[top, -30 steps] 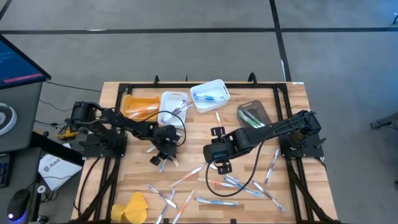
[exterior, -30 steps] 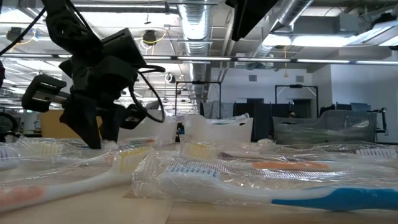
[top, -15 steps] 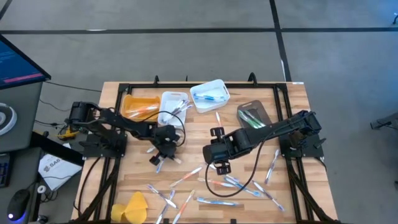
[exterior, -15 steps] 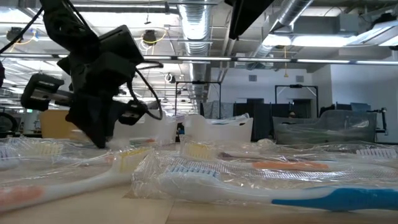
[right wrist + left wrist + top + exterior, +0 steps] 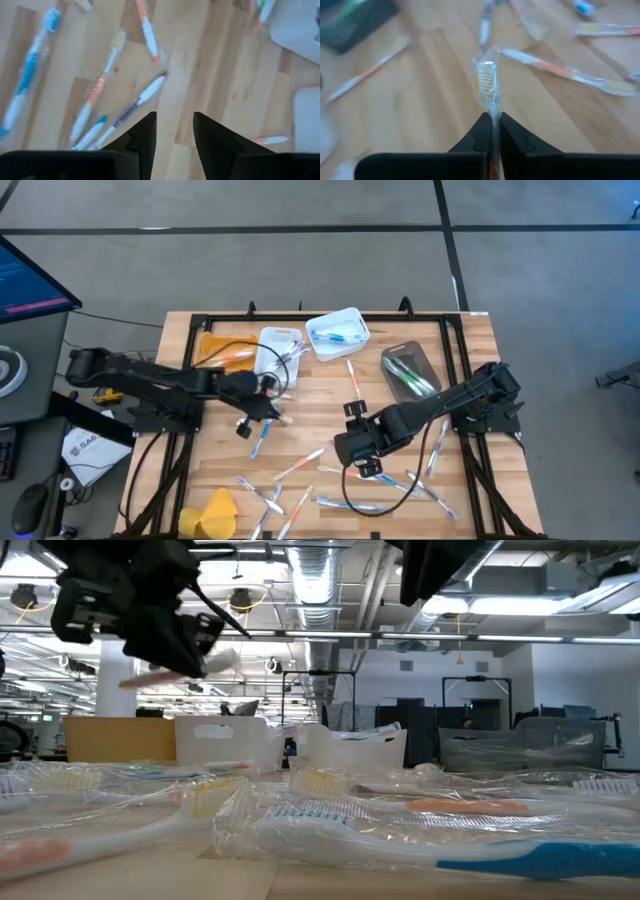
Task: Pick & Place Toothbrushes
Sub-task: Put the orange toothbrush into the yellow bin
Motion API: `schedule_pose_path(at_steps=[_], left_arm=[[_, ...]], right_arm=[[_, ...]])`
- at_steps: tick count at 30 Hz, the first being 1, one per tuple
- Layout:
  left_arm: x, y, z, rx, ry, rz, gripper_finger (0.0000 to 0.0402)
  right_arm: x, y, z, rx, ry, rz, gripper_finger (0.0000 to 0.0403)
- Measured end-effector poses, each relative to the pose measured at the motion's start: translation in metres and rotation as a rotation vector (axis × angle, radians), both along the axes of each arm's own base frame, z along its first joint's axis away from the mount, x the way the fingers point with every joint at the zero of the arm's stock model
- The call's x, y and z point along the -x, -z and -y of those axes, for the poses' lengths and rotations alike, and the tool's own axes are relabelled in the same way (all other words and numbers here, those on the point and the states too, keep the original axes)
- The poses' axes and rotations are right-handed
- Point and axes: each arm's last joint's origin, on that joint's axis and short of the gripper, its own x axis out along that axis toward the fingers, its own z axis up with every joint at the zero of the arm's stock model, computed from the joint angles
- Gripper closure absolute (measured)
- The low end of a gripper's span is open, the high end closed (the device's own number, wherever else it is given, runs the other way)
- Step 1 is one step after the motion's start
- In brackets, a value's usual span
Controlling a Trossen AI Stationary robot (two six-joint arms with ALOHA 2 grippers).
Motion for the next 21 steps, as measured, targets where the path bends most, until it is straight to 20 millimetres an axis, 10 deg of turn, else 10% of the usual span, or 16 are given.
schedule_pose_path(at_steps=[21], left_arm=[[0.033,-0.099,-0.019,-0.176,-0.381,0.009,0.0393]], right_arm=[[0.085,0.012,0.046,-0.074,0.074,0.404,0.0281]])
